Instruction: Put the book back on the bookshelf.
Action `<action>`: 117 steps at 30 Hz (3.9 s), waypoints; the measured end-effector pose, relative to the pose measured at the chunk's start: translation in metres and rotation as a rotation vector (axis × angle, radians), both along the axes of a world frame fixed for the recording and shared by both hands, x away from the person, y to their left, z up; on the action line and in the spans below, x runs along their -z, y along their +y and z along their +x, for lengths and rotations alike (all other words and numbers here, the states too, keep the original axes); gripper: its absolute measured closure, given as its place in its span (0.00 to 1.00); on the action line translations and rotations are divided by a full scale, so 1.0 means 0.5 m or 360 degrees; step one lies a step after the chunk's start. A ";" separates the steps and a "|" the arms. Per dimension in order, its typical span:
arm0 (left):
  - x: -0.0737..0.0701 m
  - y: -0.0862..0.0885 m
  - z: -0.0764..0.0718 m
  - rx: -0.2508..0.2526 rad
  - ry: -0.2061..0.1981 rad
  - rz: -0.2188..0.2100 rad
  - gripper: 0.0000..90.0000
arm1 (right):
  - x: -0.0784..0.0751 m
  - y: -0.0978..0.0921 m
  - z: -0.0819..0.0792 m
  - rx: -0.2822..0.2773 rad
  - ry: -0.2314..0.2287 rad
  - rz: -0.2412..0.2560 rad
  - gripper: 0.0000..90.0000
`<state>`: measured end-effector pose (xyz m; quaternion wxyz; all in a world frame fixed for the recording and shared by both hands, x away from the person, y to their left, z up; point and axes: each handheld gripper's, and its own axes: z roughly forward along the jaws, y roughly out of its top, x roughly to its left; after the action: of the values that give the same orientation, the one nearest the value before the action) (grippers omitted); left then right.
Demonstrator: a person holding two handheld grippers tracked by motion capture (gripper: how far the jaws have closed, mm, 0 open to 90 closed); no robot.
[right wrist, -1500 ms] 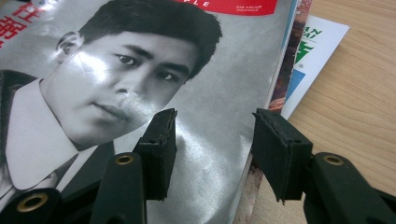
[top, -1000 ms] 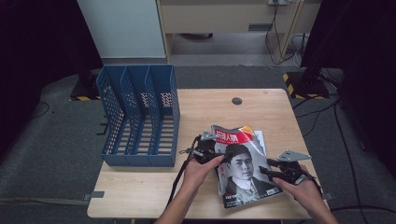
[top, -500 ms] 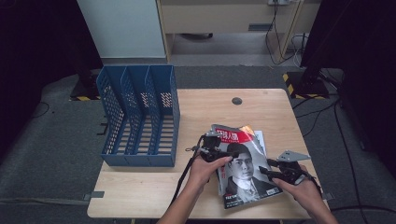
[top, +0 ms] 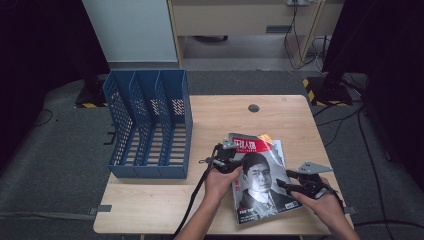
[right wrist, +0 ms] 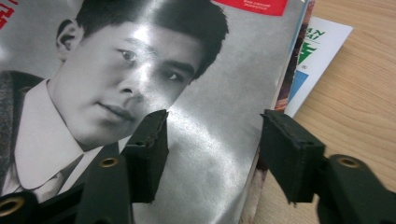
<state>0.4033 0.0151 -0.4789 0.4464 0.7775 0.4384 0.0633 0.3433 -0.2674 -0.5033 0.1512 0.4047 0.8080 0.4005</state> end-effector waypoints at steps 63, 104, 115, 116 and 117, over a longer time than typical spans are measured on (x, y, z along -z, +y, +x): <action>-0.151 0.074 -0.048 0.0372 -0.0581 -0.0299 0.96 | -0.046 0.056 0.142 -0.0467 0.0088 0.0264 0.40; -0.158 0.124 -0.023 0.0332 -0.0736 -0.0421 0.95 | -0.197 0.042 0.122 -0.0420 -0.0274 0.0060 0.93; -0.139 0.134 -0.028 0.0334 -0.0749 -0.0515 0.89 | -0.211 0.051 0.102 -0.0486 -0.0309 0.0045 0.95; -0.138 0.133 -0.027 0.0336 -0.0752 -0.0526 0.88 | -0.210 0.050 0.102 -0.0487 -0.0307 0.0046 0.95; -0.138 0.130 -0.026 0.0340 -0.0757 -0.0534 0.86 | -0.211 0.050 0.101 -0.0493 -0.0308 0.0048 0.95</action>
<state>0.3903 0.0800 -0.4102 0.6628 0.6979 0.2418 0.1229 0.3939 -0.2424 -0.3979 0.1586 0.2371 0.8364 0.4680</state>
